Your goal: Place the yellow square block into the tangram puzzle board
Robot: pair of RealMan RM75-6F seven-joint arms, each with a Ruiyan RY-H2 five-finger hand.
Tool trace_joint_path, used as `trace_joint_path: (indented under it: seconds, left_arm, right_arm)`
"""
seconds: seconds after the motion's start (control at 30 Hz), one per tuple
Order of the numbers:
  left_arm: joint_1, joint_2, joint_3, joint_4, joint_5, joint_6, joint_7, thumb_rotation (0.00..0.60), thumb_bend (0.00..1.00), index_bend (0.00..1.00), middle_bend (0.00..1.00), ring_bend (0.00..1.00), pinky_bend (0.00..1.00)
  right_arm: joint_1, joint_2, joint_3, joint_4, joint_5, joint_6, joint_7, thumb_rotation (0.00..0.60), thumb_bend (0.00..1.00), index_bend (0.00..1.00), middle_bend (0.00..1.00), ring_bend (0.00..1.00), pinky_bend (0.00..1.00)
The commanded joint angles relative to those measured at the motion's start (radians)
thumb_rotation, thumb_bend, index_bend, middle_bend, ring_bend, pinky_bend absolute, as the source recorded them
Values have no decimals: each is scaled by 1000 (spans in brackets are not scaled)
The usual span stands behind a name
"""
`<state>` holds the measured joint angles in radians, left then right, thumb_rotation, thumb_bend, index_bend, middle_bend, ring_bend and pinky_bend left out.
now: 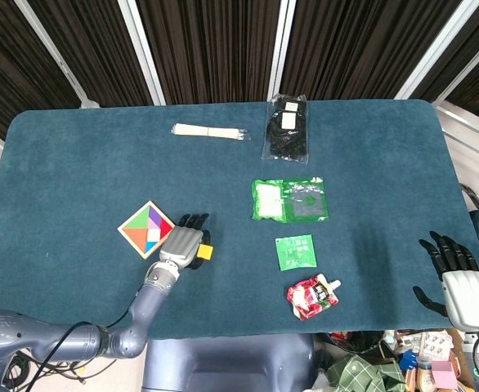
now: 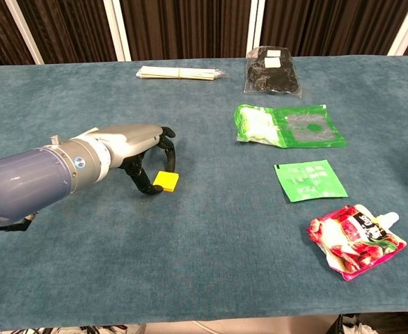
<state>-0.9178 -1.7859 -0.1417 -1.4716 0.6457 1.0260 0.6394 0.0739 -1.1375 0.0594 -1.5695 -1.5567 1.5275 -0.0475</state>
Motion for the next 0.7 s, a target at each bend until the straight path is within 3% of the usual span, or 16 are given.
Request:
trace_joint_path:
  seconds: [0.03, 0.43, 0.63, 0.7]
  left_arm:
    - [2, 0, -2, 6, 3, 0, 4, 600, 361, 460, 0, 0, 0]
    - [13, 5, -8, 9, 9, -4, 1, 600, 399, 465, 0, 0, 0]
    - [14, 39, -42, -27, 12, -2, -14, 600, 399, 462, 0, 0, 0]
    - [12, 90, -66, -64, 26, -1, -20, 600, 398, 462, 0, 0, 0]
  right_arm:
    - [0, 0, 1, 0, 1, 0, 1, 600, 159, 147, 40, 72, 128]
    - [0, 0, 0, -2, 1, 0, -2, 600, 160, 147, 40, 72, 128]
    - [-1, 0, 1, -3, 3, -1, 0, 600, 161, 147, 40, 72, 128]
    - [-1, 1, 0, -4, 1, 1, 0, 600, 160, 147, 40, 72, 128]
